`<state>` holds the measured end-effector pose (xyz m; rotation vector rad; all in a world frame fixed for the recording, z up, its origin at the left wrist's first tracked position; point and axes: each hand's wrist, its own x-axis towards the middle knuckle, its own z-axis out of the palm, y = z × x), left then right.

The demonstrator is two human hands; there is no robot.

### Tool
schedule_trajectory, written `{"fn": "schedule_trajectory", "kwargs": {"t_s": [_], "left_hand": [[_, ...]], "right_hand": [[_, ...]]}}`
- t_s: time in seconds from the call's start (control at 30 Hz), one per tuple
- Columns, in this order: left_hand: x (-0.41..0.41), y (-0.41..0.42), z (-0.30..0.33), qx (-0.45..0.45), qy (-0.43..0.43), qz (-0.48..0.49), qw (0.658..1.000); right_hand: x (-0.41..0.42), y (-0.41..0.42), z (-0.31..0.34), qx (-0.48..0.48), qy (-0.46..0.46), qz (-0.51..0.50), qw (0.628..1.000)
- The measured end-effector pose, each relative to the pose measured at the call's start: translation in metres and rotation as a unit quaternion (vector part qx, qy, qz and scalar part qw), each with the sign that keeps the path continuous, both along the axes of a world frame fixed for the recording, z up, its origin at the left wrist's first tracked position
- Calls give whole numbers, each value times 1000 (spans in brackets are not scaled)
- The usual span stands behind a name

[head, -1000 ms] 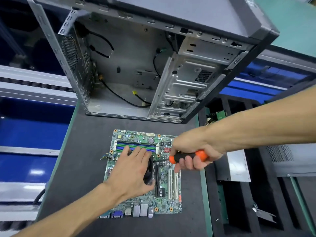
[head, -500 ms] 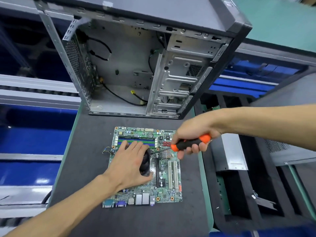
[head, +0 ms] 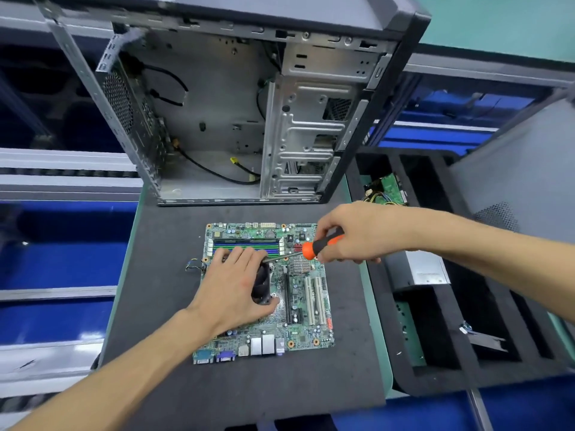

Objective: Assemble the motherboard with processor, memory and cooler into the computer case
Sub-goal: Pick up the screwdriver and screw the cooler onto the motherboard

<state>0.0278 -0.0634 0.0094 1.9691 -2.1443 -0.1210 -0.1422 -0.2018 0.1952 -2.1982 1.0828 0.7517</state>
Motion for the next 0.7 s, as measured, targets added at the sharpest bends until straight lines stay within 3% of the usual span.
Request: {"fn": "schedule_trajectory", "kwargs": {"t_s": [0.17,0.33,0.7], "left_hand": [[15,1,4,55,0,-38,998],[21,13,-1,55,62,-28,996],[21,14,-10,61,82,-25,994]], "right_hand": [[-11,14,-3,-107,-63,50,991],[-21,31,5,-139,-82,88,983],[-23,41,0,-150,-71,104,981]]}}
